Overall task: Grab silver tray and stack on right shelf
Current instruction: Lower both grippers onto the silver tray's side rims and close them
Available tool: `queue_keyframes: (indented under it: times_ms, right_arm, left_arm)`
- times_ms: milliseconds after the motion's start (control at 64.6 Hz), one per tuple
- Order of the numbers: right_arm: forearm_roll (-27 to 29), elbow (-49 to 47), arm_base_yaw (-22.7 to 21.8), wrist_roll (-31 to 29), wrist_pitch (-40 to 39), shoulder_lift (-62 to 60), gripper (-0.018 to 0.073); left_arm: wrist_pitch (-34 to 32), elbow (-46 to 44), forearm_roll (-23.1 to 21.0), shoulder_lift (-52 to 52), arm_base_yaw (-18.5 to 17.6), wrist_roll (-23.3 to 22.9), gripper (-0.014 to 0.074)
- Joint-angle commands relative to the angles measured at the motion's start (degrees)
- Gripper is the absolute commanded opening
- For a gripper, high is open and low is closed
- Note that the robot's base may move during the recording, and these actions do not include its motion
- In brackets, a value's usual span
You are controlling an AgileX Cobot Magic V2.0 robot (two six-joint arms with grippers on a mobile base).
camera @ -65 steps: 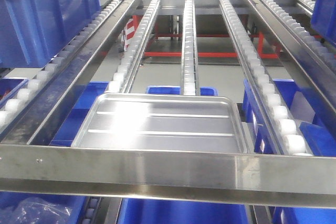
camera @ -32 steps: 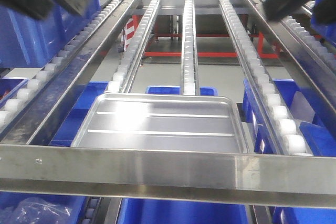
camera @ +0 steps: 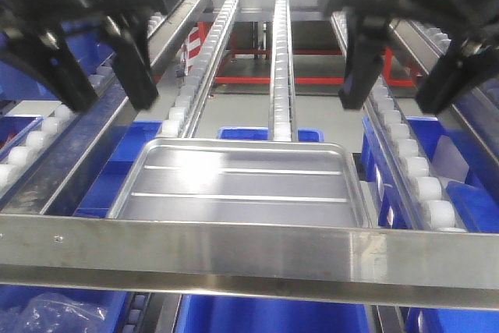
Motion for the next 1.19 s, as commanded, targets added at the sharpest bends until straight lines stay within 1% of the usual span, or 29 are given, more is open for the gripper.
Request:
queue_keyframes:
  times_ms: [0, 77, 341, 372, 496, 557, 619, 774, 898, 1177]
  right_arm:
    - [-2.5, -2.2, -0.4, 3.6, -2.6, 0.6, 0.054]
    - [-2.7, -2.2, -0.4, 3.9, -3.7, 2.7, 0.054]
    - [-2.8, -2.2, -0.4, 3.9, -7.0, 8.2, 0.054]
    - [-2.9, -2.2, -0.4, 3.9, -7.4, 8.7, 0.054]
    - [-2.9, -2.2, -0.4, 3.9, -8.5, 10.5, 0.054]
    - [-2.9, -2.2, -0.4, 3.9, -8.9, 11.3, 0.054]
    - [-3.2, -2.2, -0.4, 3.9, -9.1, 11.8, 0.054]
    - [-4.4, -2.2, -0.4, 3.9, -9.9, 12.4, 0.054]
    - [-5.7, -2.2, -0.5, 3.9, -9.9, 12.6, 0.054]
    - [-5.7, -2.2, -2.5, 3.9, -10.9, 12.6, 0.054]
  left_arm:
    - [-1.0, -2.4, 0.6, 0.7, -0.4, -2.1, 0.0296]
    - [-1.7, -2.6, 1.6, 2.9, -0.4, -4.2, 0.0296]
    - [-6.3, -2.6, 2.9, 8.5, -0.4, -4.4, 0.0296]
    - [-6.4, -2.6, 3.8, 8.9, -0.4, -5.3, 0.0296]
    - [-6.5, -2.6, 10.4, 10.2, -0.4, -10.0, 0.0296]
    - [-6.5, -2.6, 12.5, 10.5, -0.4, -12.2, 0.0296]
    - [-6.9, -2.6, 13.7, 10.7, -0.4, -13.8, 0.0296]
    - [-9.4, -2.6, 13.6, 12.0, -0.4, -14.5, 0.0296]
    - [-9.4, -2.6, 13.6, 13.7, -0.4, -14.5, 0.0296]
    - [-9.7, -2.6, 13.7, 14.7, -0.4, -14.6, 0.0296]
